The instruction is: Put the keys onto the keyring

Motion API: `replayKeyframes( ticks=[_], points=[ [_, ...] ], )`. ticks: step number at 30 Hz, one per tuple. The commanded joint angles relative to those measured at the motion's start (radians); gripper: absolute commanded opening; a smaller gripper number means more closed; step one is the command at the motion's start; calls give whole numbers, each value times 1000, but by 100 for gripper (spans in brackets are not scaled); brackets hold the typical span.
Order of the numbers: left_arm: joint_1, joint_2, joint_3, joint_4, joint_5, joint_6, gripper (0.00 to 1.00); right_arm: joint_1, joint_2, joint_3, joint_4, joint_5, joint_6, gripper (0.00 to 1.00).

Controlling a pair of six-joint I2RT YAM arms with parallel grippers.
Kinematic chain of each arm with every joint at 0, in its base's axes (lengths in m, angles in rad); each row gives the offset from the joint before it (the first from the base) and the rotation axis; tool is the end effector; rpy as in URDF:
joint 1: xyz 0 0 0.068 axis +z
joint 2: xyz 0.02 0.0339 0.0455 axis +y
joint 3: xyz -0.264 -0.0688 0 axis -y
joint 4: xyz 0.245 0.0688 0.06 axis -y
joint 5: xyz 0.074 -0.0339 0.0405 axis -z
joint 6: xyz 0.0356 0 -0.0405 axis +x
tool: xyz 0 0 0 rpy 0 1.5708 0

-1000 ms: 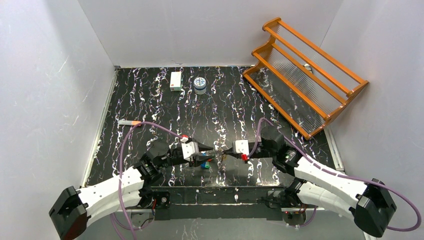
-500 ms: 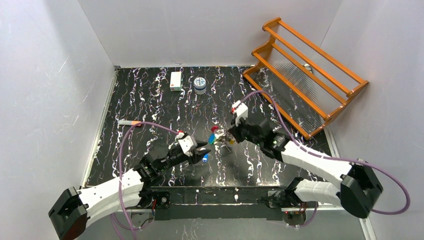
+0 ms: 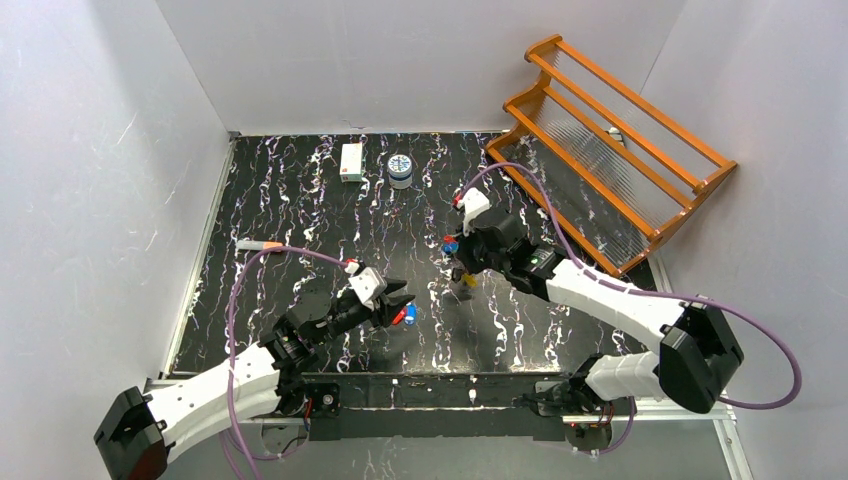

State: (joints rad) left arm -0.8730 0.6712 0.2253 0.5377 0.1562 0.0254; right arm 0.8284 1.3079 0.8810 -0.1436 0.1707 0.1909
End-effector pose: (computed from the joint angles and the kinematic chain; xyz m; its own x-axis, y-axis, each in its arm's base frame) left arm 0.1043 -0.1330 0.2362 0.0806 -0.0571 -0.9951 0.8547 0.5176 0.0395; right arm 0.2012 0.2104 0.2627 -0.4779 -0.2443 -0.8437 -0.5488 0.8331 0.0696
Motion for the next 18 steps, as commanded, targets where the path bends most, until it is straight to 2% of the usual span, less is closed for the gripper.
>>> replayKeyframes(
  ticks=[1, 8, 14, 18],
  points=[
    [-3, -13, 26, -24, -30, -2, 34, -5, -64, -14, 52, -34, -19, 1],
    [-3, -4, 34, -28, -10, -3, 34, -5, -68, -2, 36, -122, -34, 1],
    [-3, -12, 34, -28, 15, 2, 35, -5, -125, -23, 108, -353, -69, 1],
    [-3, -18, 33, -28, 14, 4, 34, -14, -151, -39, 134, -442, -58, 1]
  ],
)
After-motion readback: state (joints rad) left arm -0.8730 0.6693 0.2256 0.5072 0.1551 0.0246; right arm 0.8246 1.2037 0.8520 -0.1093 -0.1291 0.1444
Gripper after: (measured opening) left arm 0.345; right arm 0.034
